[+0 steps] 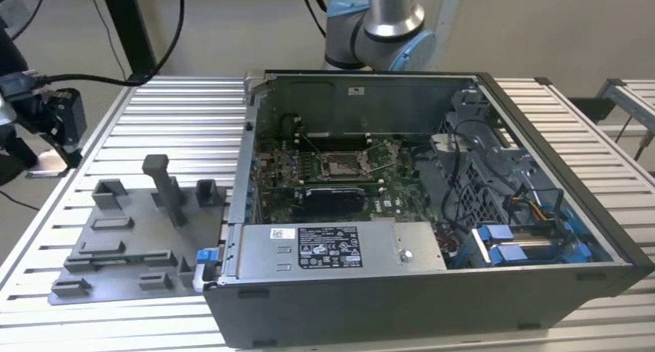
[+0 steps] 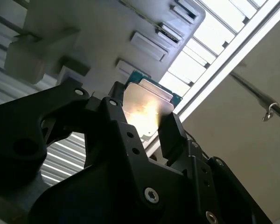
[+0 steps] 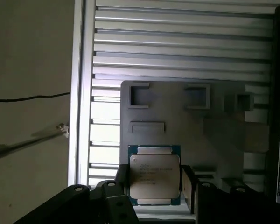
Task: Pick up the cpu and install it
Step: 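Pick up the cpu and move it towards the insertion slot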
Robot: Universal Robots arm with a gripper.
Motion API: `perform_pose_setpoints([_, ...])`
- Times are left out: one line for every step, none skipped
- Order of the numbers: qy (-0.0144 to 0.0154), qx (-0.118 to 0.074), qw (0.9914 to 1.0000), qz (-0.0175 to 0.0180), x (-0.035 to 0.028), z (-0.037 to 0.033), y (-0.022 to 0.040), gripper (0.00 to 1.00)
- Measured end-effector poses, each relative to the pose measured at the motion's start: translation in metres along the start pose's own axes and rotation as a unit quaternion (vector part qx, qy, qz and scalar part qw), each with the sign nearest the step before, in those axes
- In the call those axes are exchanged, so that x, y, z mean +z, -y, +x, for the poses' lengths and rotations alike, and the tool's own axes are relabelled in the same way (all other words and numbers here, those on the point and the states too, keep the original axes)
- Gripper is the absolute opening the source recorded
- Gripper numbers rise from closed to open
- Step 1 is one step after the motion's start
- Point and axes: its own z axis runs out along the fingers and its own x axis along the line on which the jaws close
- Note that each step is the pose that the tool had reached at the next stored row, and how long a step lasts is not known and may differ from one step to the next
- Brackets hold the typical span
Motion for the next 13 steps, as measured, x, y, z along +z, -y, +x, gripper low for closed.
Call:
perform_pose_setpoints([0.0000, 0.000, 1.00000, 0.0000, -0.0045, -0.0001, -0.0002, 0.00])
perform_pose_setpoints([0.0000, 0.000, 1.00000, 0.0000, -0.0091, -0.0002, -0.0004, 0.00])
perform_pose_setpoints([0.0000, 0.000, 1.00000, 0.0000, -0.0135, -0.0002, -0.0007, 0.00])
perform_pose_setpoints([-0.0001, 0.000, 1.00000, 0.0000, -0.0181, -0.0003, -0.0009, 0.00])
perform_pose_setpoints([0.0000, 0.000, 1.00000, 0.0000, -0.0225, -0.0004, -0.0011, 0.00])
perform_pose_setpoints([0.0000, 0.000, 1.00000, 0.0000, -0.0271, -0.0005, -0.0013, 0.00])
perform_pose_setpoints([-0.0001, 0.000, 1.00000, 0.0000, -0.0317, -0.0005, -0.0015, 0.00])
perform_pose_setpoints([0.0000, 0.000, 1.00000, 0.0000, -0.0363, -0.0006, -0.0017, 0.00])
perform_pose_setpoints([0.0000, 0.000, 1.00000, 0.0000, -0.0402, -0.0007, -0.0019, 0.00])
perform_pose_setpoints([0.0000, 0.000, 1.00000, 0.0000, -0.0412, -0.0008, -0.0020, 0.00])
perform_pose_setpoints([0.0000, 0.000, 1.00000, 0.0001, -0.0411, -0.0008, -0.0019, 0.00])
perform_pose_setpoints([0.0000, 0.000, 1.00000, 0.0001, -0.0411, -0.0008, -0.0019, 0.00])
perform_pose_setpoints([0.0000, 0.000, 1.00000, 0.0002, -0.0412, -0.0007, -0.0019, 0.00])
